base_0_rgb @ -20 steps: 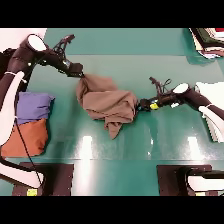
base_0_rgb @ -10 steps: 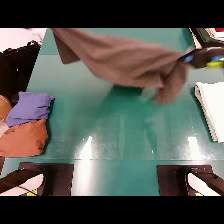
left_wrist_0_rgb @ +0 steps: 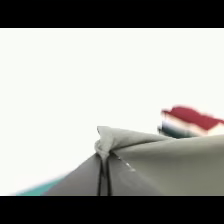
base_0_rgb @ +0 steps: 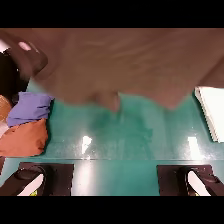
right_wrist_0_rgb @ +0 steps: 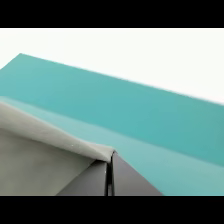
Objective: Fold the shirts.
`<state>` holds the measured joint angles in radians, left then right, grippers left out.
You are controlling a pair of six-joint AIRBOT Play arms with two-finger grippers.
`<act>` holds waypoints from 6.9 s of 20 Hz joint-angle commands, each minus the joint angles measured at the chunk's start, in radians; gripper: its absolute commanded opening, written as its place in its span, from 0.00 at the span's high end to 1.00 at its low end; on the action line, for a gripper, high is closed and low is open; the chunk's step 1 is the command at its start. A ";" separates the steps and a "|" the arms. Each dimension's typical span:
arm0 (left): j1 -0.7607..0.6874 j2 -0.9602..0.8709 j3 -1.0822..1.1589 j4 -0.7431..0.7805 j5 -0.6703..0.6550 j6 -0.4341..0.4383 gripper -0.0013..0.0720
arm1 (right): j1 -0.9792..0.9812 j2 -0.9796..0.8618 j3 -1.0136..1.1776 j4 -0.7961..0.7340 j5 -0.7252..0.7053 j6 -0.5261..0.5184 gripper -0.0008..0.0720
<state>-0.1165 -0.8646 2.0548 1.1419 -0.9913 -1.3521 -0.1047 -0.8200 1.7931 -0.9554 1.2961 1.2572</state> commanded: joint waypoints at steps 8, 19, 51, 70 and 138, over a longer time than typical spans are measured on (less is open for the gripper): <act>0.001 -0.357 -0.140 0.226 -0.191 -0.005 0.95 | 0.200 -0.389 0.087 -0.194 0.330 0.271 0.97; 0.001 -0.932 -0.207 0.225 0.010 -0.050 0.91 | 0.409 -1.020 0.087 -0.265 -0.049 0.238 0.97; 0.026 -0.113 -1.625 -0.335 0.056 -0.106 0.30 | -0.049 -0.344 -0.569 0.013 0.058 0.091 0.30; -0.056 -0.117 -1.283 -0.082 0.156 -0.194 0.95 | -0.238 -0.397 -1.032 -0.083 -0.119 0.058 0.37; 0.130 -0.762 -0.626 0.031 -0.221 -0.021 0.95 | 0.129 -0.761 -0.379 -0.300 -0.052 0.167 0.97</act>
<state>0.0128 -1.6257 1.5143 1.1805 -1.2125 -1.3781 0.0147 -1.6329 1.5356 -1.2648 1.3087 1.4246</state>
